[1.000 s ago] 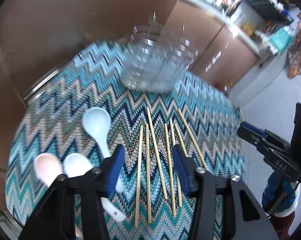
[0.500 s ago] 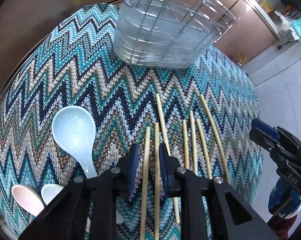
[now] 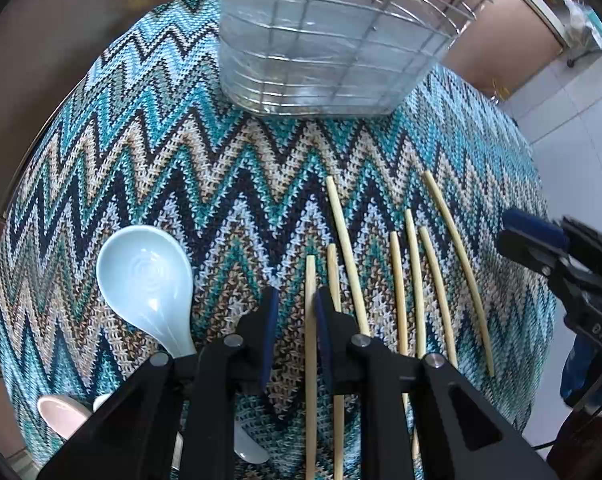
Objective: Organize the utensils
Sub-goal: 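Lower the left tool and grasp a bamboo chopstick while the right tool grasps another chopstick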
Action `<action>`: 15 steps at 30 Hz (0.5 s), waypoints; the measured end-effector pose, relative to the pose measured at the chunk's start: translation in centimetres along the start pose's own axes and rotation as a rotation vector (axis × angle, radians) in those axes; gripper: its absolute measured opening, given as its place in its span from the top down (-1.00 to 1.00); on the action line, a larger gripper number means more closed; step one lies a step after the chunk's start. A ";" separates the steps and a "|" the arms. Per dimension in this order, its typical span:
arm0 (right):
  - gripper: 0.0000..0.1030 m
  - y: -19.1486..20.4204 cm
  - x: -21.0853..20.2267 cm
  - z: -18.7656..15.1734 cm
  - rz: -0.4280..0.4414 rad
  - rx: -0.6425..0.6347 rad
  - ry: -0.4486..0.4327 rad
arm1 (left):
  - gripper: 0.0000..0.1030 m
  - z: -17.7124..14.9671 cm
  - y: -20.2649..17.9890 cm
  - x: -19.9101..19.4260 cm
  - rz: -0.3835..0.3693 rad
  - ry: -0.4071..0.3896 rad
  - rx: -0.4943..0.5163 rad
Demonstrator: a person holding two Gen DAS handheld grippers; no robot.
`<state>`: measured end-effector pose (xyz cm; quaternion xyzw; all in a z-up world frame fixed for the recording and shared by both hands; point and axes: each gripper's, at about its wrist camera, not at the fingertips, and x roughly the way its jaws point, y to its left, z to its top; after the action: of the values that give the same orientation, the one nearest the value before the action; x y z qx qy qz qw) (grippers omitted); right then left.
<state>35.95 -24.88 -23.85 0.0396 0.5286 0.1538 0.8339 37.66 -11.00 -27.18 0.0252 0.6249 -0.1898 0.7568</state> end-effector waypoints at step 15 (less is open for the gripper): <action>0.78 -0.2 7.5 3.7 -0.041 0.004 0.175 | 0.66 1.8 -1.5 1.8 -0.003 0.124 0.052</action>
<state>42.29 -22.42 -28.80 0.0165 0.6006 0.1384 0.7873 39.13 -13.35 -28.21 0.0554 0.6654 -0.2051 0.7156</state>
